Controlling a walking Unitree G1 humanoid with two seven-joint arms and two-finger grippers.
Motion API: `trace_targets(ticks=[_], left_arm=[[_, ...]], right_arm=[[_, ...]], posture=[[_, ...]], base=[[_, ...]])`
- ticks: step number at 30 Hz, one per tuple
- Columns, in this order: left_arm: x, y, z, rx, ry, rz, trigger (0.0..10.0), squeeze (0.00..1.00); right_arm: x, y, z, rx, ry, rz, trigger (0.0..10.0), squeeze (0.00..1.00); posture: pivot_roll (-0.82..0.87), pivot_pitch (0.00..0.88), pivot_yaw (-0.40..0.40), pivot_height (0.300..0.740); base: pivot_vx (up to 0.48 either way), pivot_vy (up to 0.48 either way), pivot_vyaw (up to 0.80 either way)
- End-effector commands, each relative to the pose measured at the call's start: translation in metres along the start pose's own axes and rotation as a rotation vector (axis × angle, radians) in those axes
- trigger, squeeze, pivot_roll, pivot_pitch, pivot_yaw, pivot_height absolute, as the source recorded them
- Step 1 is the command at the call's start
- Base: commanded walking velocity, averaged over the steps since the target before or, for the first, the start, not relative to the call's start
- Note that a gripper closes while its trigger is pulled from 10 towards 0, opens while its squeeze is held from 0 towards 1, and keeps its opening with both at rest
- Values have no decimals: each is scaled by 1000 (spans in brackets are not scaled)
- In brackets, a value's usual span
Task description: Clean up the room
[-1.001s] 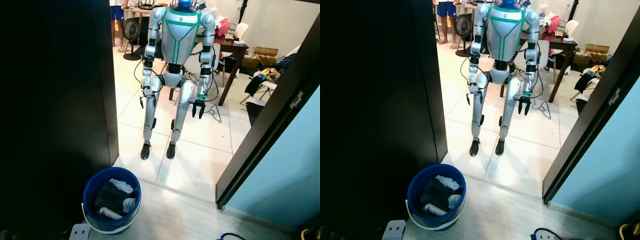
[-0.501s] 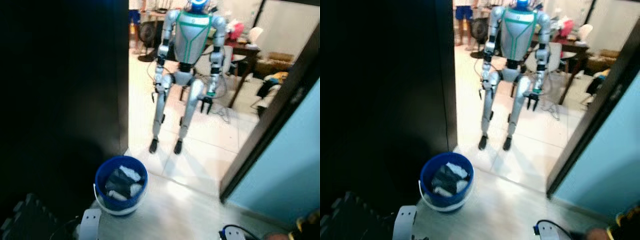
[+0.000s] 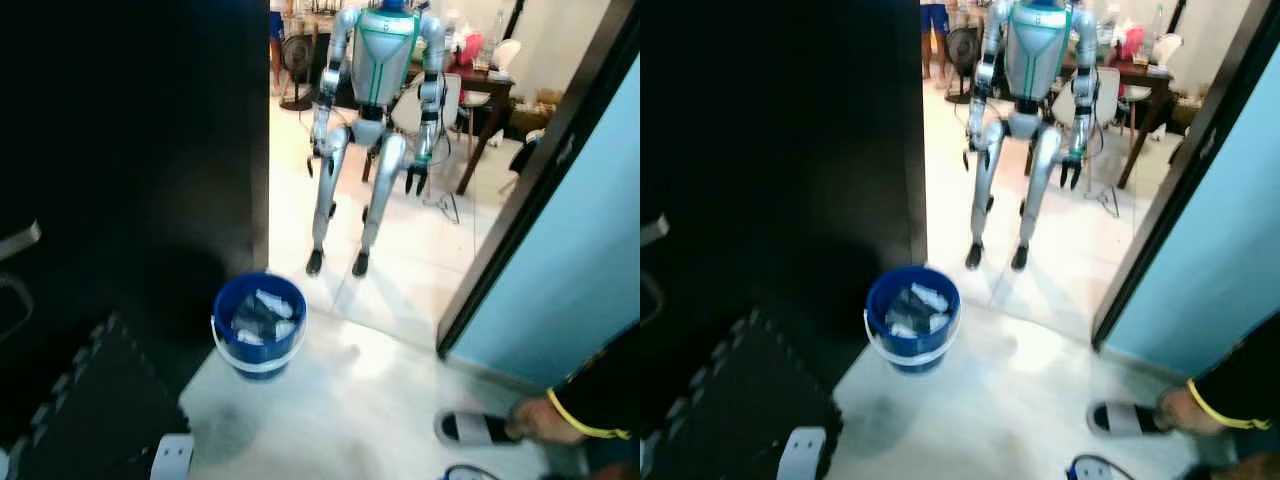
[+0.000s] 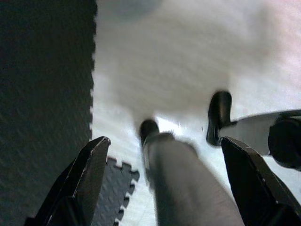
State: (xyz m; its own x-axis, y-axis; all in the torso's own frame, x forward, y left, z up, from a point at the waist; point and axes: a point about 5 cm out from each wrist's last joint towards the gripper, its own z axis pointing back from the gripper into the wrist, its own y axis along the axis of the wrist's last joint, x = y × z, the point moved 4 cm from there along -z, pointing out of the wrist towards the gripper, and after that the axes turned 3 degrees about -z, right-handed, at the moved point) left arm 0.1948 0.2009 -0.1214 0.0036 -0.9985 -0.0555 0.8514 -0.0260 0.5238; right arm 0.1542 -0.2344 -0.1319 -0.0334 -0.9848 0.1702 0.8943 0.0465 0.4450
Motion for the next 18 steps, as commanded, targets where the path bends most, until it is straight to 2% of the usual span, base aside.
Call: trace_targets(ticks=[1,7,14,18], left_arm=[[0,-3,0,-17,2,-8,10000,0],[2,7,-1,5,-4,-33,10000,0],[10,31,-4,56,-18,-11,10000,0],[11,34,-4,63,-22,-17,10000,0]], right_arm=[[-5,-5,0,-26,14,-7,10000,0],[3,-5,0,-31,-15,4,10000,0],[11,-7,1,-46,-43,22,10000,0],[11,-8,1,-51,-45,25,10000,0]], posture=[[84,50,-90,740],[83,50,-92,740],[82,56,-92,740],[82,56,-92,740]], base=[[0,0,-775],[0,0,-775],[0,0,-775],[0,0,-775]])
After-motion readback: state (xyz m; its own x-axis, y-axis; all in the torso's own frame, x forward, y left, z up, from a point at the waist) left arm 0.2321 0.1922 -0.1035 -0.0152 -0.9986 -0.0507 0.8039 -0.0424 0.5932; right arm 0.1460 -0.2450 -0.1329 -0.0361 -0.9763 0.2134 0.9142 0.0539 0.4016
